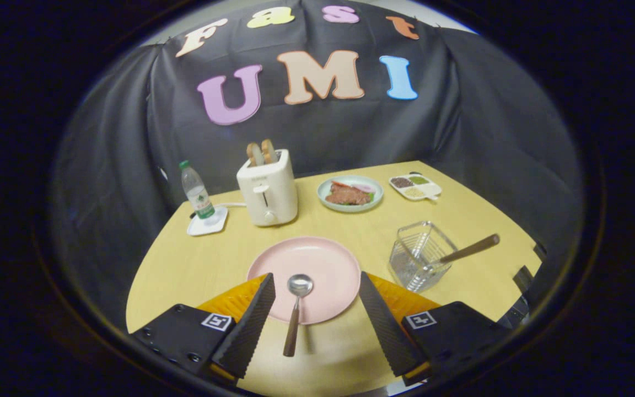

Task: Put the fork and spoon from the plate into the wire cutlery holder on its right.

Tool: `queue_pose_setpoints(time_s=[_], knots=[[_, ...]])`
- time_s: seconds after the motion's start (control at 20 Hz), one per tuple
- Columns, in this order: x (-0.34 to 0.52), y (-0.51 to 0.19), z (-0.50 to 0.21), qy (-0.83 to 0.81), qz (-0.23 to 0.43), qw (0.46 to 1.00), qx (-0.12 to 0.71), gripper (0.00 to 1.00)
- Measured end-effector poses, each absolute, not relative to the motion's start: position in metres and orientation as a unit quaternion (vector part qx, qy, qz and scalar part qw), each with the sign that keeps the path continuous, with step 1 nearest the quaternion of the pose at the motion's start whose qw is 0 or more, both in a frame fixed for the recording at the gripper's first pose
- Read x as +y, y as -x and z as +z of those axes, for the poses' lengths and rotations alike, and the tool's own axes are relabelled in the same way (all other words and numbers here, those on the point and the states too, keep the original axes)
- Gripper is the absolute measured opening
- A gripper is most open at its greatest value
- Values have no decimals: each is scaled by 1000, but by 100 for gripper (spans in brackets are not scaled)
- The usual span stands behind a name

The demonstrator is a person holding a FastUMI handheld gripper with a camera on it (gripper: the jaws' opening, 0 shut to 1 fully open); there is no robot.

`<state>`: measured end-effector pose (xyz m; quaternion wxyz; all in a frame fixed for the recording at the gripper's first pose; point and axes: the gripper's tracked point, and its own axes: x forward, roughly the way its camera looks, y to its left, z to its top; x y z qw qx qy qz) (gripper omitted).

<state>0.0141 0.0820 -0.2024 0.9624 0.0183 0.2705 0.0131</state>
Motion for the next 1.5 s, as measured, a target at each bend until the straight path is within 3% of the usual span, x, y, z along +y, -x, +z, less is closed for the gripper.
queue_pose_setpoints(time_s=[0.65, 1.3, 1.5], knots=[[103, 7, -300, -23, 31, 937, 347, 93], [95, 1, -322, -4, 36, 928, 372, 19], [99, 1, -309, 6, 56, 931, 362, 16]])
